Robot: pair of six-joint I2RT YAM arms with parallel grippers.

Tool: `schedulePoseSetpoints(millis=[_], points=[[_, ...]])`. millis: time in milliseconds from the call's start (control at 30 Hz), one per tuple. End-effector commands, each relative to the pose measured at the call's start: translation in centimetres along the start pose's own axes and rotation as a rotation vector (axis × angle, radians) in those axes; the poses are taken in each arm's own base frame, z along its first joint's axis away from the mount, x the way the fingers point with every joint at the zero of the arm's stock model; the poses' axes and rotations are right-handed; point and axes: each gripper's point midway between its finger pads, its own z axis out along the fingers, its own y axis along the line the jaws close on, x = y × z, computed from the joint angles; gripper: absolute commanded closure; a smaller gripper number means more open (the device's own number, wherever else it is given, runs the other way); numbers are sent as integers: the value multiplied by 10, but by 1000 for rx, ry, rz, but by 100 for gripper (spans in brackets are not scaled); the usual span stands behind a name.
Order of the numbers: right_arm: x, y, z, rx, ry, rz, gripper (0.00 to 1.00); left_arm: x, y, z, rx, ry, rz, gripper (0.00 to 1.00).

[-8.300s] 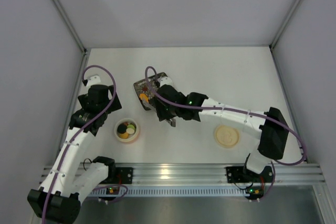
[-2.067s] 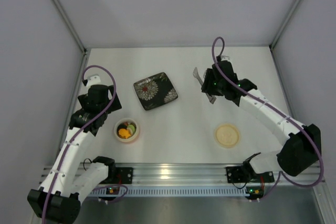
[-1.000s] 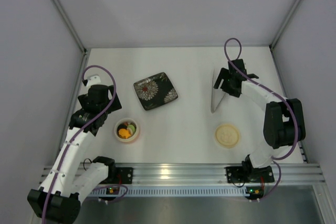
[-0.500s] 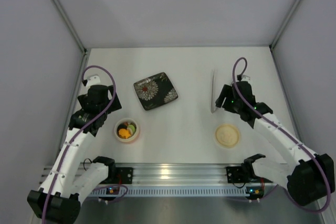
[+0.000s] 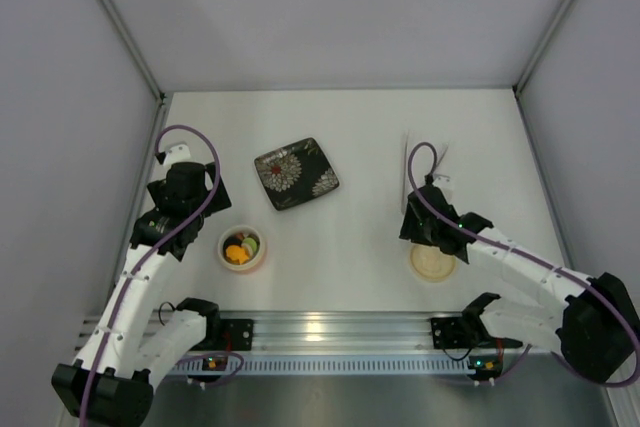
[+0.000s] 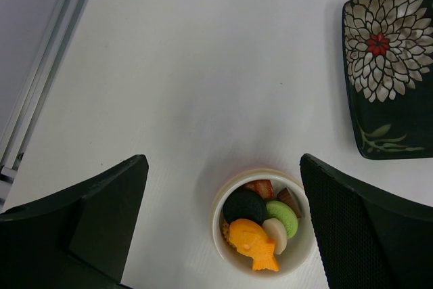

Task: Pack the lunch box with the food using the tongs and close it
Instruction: Pick up the box lid from the center of the board.

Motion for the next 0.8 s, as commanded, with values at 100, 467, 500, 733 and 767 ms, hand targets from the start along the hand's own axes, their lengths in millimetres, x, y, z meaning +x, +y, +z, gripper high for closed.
schedulePoseSetpoints(millis=[100, 467, 500, 733, 767], points=[[15, 0, 8, 36, 4, -2, 56, -8, 0, -3, 3, -33, -11, 1], [45, -1, 16, 74, 51, -49, 60, -8, 0, -3, 7, -31, -9, 1], [45, -1, 17, 79, 52, -54, 60, -8, 0, -3, 7, -32, -10, 1], [55, 2, 26, 86, 72, -69, 65, -8, 0, -3, 4, -32, -9, 1], [56, 1, 27, 89, 75, -71, 66, -8, 0, -3, 4, -32, -9, 1]])
